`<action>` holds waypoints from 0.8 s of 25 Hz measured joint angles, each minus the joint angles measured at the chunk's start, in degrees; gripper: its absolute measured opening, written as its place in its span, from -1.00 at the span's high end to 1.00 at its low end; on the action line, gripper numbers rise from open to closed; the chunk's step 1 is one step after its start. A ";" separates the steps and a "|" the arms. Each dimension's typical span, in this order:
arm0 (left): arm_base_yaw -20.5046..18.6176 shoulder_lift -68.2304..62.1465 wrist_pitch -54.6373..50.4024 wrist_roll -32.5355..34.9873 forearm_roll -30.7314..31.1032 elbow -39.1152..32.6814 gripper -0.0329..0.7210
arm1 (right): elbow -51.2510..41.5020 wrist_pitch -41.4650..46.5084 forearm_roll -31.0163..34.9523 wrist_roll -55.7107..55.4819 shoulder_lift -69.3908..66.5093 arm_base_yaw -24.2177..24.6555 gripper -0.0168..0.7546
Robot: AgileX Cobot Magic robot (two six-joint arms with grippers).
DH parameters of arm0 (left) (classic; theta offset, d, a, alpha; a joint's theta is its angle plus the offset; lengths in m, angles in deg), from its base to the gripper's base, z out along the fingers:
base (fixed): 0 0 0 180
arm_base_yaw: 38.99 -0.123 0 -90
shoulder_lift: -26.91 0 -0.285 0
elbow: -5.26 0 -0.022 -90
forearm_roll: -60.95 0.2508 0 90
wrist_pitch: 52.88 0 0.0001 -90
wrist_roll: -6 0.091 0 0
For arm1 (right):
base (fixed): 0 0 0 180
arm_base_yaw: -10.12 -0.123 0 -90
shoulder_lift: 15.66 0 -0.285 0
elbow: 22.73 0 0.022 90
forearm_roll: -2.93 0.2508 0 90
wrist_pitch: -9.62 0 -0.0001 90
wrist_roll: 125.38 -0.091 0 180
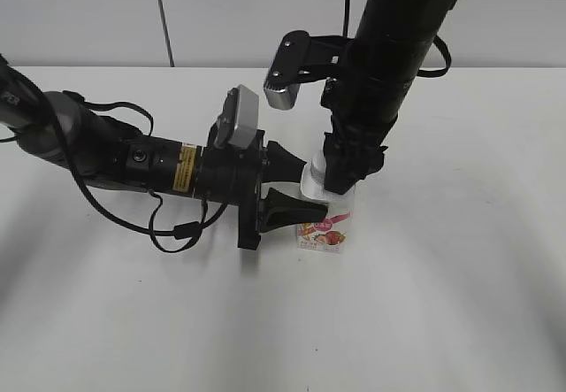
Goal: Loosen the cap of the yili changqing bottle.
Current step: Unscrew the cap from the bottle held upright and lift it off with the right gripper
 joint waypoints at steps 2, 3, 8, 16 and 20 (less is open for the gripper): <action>0.00 0.00 -0.06 -0.10 -0.10 0.00 -0.14 | 0.00 0.07 -0.06 0.00 0.82 0.00 -0.45; 0.00 0.00 -0.06 -0.10 -0.10 0.00 -0.14 | 0.00 0.21 -0.06 0.00 1.49 0.00 -0.47; 0.00 0.00 -0.11 -0.13 -0.10 0.00 -0.14 | 0.00 1.34 2.34 -0.92 4.82 0.00 -0.49; 0.00 0.00 -0.11 -0.13 -0.21 0.00 -0.14 | 0.00 0.81 3.43 -38.51 5.76 0.00 -0.49; 0.00 0.00 -0.11 -0.13 -0.21 0.00 -0.14 | 0.00 -1.60 1.55 -57.65 5.76 0.00 -0.49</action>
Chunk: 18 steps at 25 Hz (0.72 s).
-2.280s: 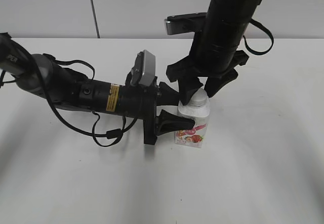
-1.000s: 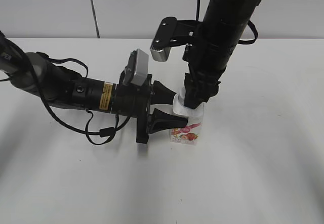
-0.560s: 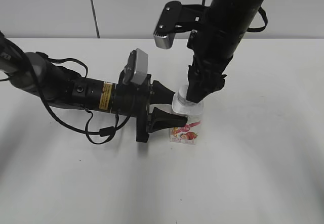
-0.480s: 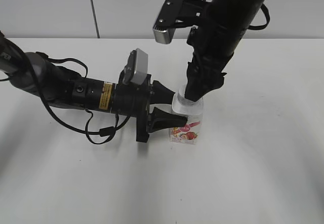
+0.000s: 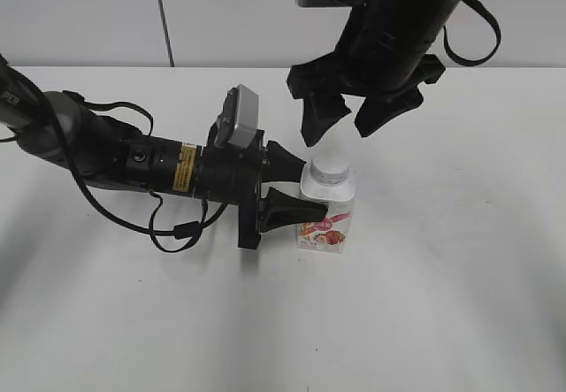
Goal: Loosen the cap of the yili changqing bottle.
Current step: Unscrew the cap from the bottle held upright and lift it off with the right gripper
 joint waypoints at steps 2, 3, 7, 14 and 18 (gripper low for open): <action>0.00 0.00 0.00 -0.04 0.00 0.00 -0.14 | 0.00 -0.80 0.05 -3.36 0.00 0.00 -0.49; 0.00 0.00 0.00 -0.04 0.00 0.00 -0.14 | 0.00 -0.94 0.05 -4.34 0.00 0.00 -0.49; 0.00 0.00 0.00 -0.04 0.00 0.00 -0.14 | 0.00 -1.00 0.00 -5.58 -1.24 0.00 -0.49; 0.00 0.00 0.00 -0.04 0.00 0.00 -0.13 | 0.00 -0.88 -0.61 -5.71 -3.49 0.00 -0.49; 0.00 0.00 0.00 -0.04 0.00 0.00 -0.13 | 0.00 -0.88 -0.73 -5.35 -4.89 0.00 -0.49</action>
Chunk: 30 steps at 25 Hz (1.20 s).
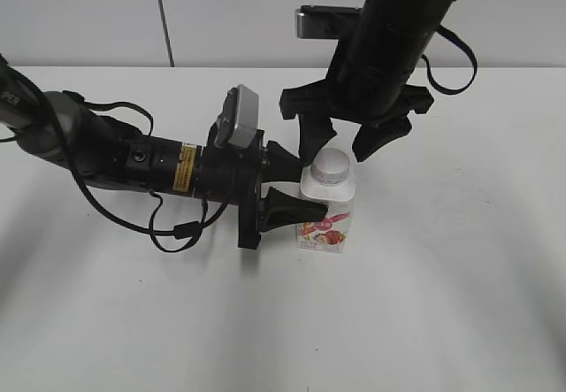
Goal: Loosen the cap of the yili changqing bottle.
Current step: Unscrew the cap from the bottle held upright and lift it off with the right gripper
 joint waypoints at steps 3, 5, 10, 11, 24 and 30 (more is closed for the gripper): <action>0.00 0.00 0.00 0.00 0.00 0.00 -0.13 | -0.06 -0.04 0.19 0.55 -0.48 0.00 -0.49; 0.00 0.00 0.00 0.00 -0.05 0.00 -0.13 | -0.06 -0.06 0.22 0.62 -0.81 0.00 -0.48; 0.00 0.00 0.00 0.00 -0.05 0.00 -0.13 | -0.06 -0.11 0.33 1.52 -1.27 0.00 -0.33; 0.00 0.00 0.00 0.00 -0.05 0.00 -0.13 | -0.06 -0.06 0.33 1.66 -1.27 0.00 -0.31; 0.00 0.00 -0.08 0.00 -0.11 0.00 -0.13 | -0.06 0.63 -0.75 20.81 -1.27 0.00 -0.07; 0.00 0.00 -0.08 0.06 -0.06 0.00 -0.13 | -0.06 0.63 -0.70 56.95 -1.27 0.00 -0.07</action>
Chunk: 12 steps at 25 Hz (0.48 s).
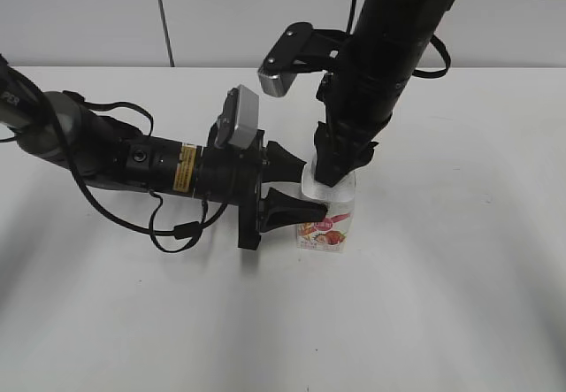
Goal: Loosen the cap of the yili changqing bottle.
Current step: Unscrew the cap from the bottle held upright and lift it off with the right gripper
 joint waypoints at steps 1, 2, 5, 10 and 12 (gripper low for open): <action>0.00 0.00 0.00 0.00 0.05 0.00 -0.13 | 0.00 0.00 0.00 5.00 0.00 0.00 -0.07; 0.00 0.00 0.00 0.06 0.05 0.00 -0.13 | 0.00 0.00 0.00 8.37 0.00 0.00 -0.07; 0.00 0.00 0.00 0.13 0.05 0.00 -0.13 | 0.00 -0.16 0.00 12.19 0.00 0.00 -0.07; 0.00 0.00 0.00 0.13 0.05 0.00 -0.13 | 0.00 -0.01 0.06 12.95 0.00 0.00 -0.07; 0.00 0.00 0.00 0.13 0.05 0.00 -0.13 | 0.00 0.11 0.06 12.33 0.00 0.00 -0.13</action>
